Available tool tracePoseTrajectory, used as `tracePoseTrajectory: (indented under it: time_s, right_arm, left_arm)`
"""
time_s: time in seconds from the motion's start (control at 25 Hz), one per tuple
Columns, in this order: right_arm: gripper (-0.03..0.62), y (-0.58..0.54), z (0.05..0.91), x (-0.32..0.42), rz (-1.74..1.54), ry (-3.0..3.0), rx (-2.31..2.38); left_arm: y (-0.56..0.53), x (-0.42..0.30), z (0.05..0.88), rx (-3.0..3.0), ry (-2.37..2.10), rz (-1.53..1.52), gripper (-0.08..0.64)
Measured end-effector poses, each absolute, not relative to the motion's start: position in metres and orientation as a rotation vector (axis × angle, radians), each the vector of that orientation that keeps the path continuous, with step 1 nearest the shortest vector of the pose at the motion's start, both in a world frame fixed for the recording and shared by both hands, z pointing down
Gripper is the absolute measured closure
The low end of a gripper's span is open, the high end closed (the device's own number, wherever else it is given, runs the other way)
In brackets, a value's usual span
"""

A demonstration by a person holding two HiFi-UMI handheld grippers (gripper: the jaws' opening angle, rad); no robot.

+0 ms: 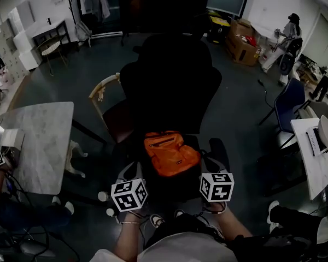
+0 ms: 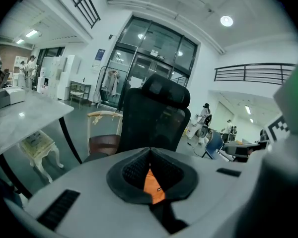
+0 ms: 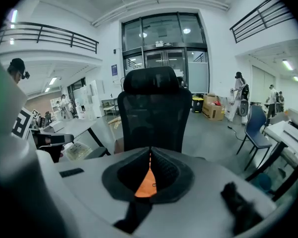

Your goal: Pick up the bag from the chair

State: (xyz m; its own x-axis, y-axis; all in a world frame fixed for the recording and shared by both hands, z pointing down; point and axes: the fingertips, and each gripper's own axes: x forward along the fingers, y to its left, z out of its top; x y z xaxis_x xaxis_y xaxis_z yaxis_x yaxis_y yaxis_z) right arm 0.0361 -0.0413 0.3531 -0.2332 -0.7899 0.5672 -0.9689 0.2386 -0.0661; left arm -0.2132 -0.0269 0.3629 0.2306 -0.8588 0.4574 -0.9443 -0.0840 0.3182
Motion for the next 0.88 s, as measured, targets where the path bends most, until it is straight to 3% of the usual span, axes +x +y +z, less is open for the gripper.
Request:
tracePoseTrajectory:
  time_s: [0.28, 0.88]
  right_arm:
    - [0.558, -0.064, 0.398, 0.062, 0.676, -2.027, 1.635]
    - [0.558, -0.143, 0.437, 0.046, 0.752, -2.085, 1.496]
  left_arm:
    - [-0.048, -0.212, 0.397, 1.919, -1.641, 0.298, 0.546]
    - [-0.110, -0.190, 0.428, 1.863, -1.636, 0.369, 0.546]
